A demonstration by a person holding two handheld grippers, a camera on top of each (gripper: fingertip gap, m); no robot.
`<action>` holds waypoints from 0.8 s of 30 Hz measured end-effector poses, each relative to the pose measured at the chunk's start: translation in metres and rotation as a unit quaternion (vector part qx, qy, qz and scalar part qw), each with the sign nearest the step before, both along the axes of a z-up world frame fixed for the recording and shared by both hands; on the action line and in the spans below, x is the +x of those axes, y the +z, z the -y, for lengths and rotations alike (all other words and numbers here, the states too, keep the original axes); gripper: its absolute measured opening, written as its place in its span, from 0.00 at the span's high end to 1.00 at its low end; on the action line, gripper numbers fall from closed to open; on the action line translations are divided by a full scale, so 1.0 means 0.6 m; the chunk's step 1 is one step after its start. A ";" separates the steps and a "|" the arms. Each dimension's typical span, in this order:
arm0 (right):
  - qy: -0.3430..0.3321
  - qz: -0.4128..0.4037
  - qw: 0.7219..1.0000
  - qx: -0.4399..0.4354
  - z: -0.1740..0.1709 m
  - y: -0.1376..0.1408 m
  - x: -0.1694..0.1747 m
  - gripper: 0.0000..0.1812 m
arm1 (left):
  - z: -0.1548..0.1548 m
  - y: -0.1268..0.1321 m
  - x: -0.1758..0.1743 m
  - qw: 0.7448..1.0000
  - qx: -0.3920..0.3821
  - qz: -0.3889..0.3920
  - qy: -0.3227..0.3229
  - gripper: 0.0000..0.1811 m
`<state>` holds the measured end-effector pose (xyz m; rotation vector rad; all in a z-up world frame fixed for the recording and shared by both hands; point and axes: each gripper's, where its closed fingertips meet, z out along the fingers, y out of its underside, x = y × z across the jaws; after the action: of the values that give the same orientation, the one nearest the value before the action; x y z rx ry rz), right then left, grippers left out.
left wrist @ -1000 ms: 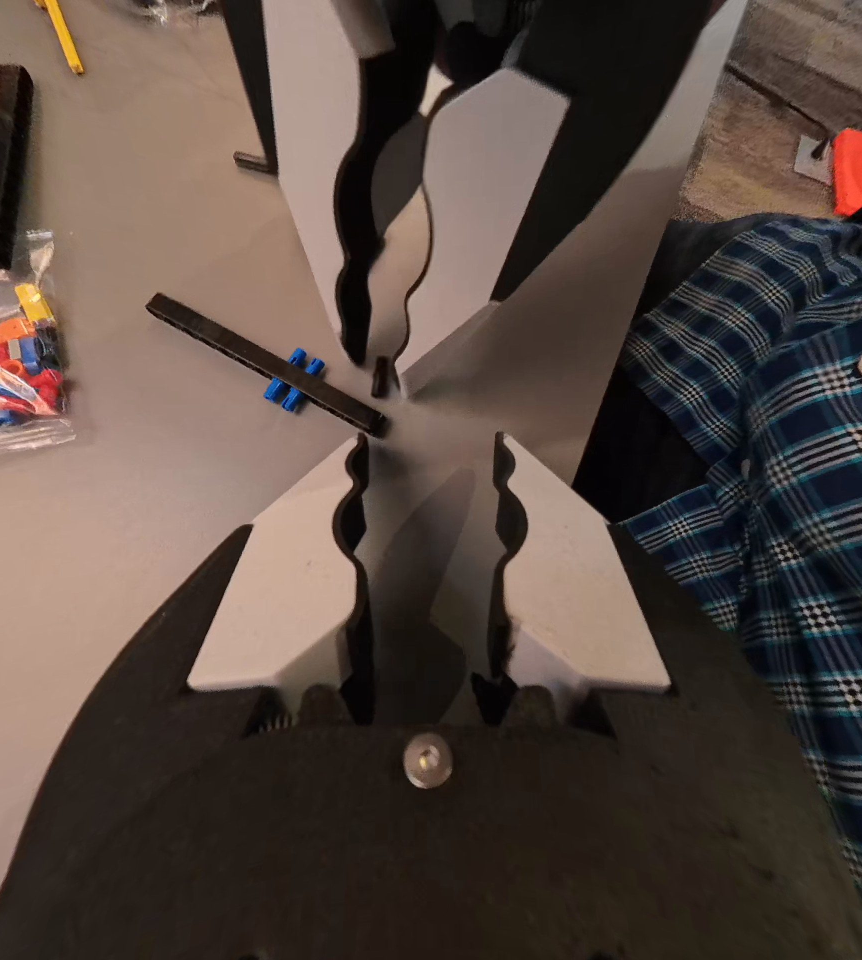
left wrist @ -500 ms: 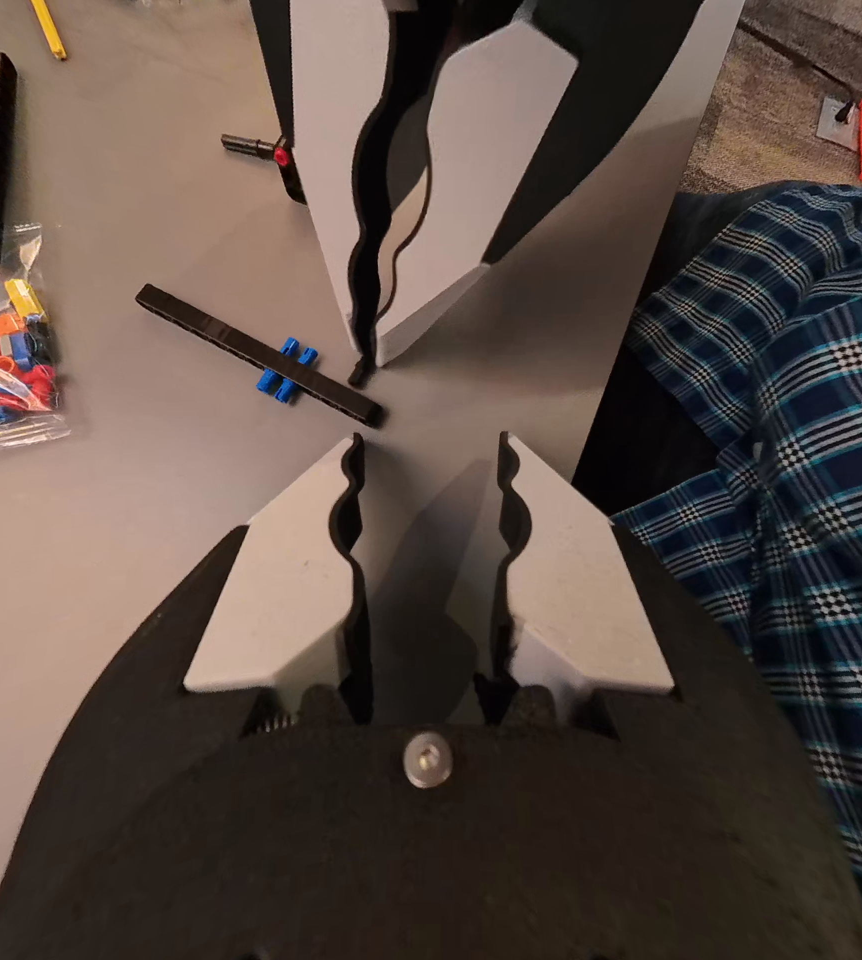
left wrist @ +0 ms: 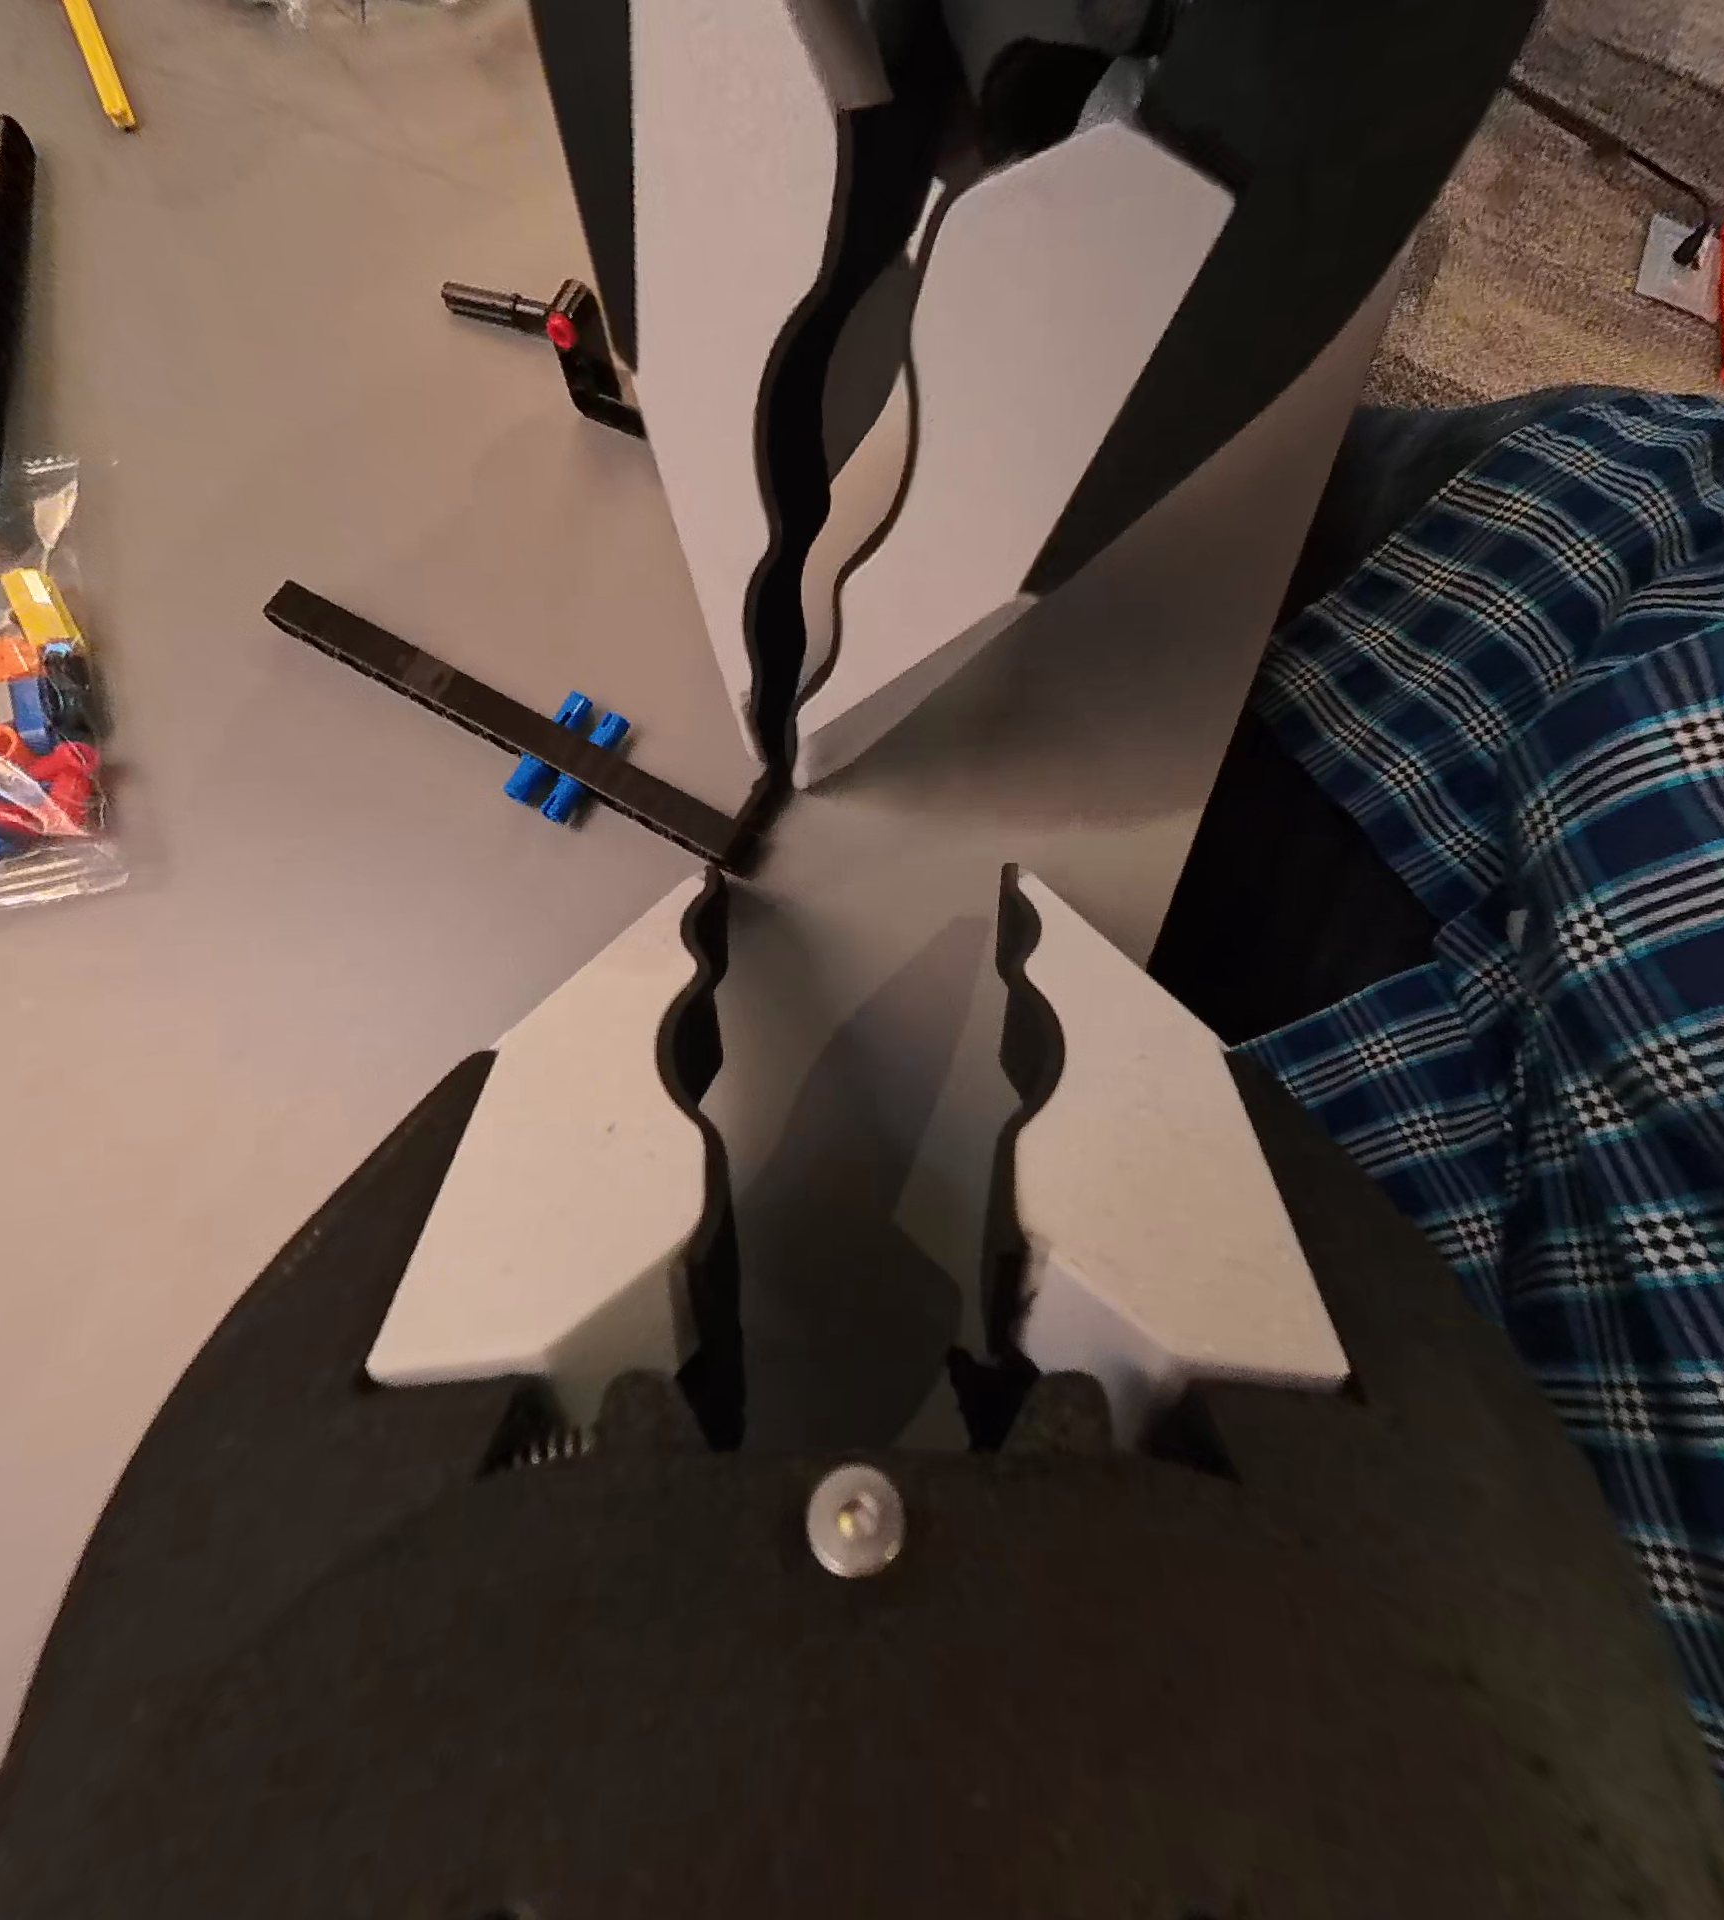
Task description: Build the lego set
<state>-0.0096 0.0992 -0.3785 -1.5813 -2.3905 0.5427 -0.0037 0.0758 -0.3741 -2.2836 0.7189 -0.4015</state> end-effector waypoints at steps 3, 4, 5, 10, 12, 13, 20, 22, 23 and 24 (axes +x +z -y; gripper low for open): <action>-0.004 0.006 1.000 -0.004 0.000 0.000 -0.003 1.00 | -0.001 0.000 0.001 1.000 0.001 0.001 0.001 0.73; -0.003 0.008 1.000 -0.005 0.001 0.000 -0.003 1.00 | -0.001 0.000 0.002 1.000 0.001 0.002 0.002 0.73; -0.002 0.008 1.000 -0.006 0.003 0.000 -0.004 1.00 | -0.002 0.000 0.002 1.000 0.001 0.003 0.003 0.73; -0.012 0.009 1.000 -0.003 -0.002 0.000 -0.007 1.00 | -0.003 0.000 0.001 1.000 0.002 0.004 0.004 0.73; -0.012 0.007 1.000 -0.003 -0.003 -0.001 -0.008 1.00 | -0.004 0.001 0.002 1.000 0.003 0.006 0.004 0.74; -0.011 0.005 1.000 -0.003 -0.002 0.000 -0.008 1.00 | -0.004 0.001 0.002 1.000 0.003 0.009 0.005 0.74; 0.008 0.002 1.000 -0.003 -0.001 -0.001 -0.008 1.00 | -0.007 0.001 -0.003 1.000 0.000 0.010 0.009 0.75; 0.015 0.002 1.000 -0.003 -0.001 -0.001 -0.009 1.00 | -0.006 0.000 -0.006 1.000 0.001 0.000 0.003 0.74; 0.018 0.002 1.000 -0.003 -0.001 -0.001 -0.010 1.00 | -0.006 0.000 -0.008 1.000 0.001 -0.005 0.002 0.73; 0.019 0.001 1.000 -0.003 -0.001 -0.001 -0.011 1.00 | -0.006 0.000 -0.008 1.000 0.000 -0.003 0.002 0.73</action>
<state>-0.0161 0.0998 -0.3790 -1.5415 -2.4269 0.5558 -0.0085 0.0795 -0.3740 -2.2867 0.7180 -0.3922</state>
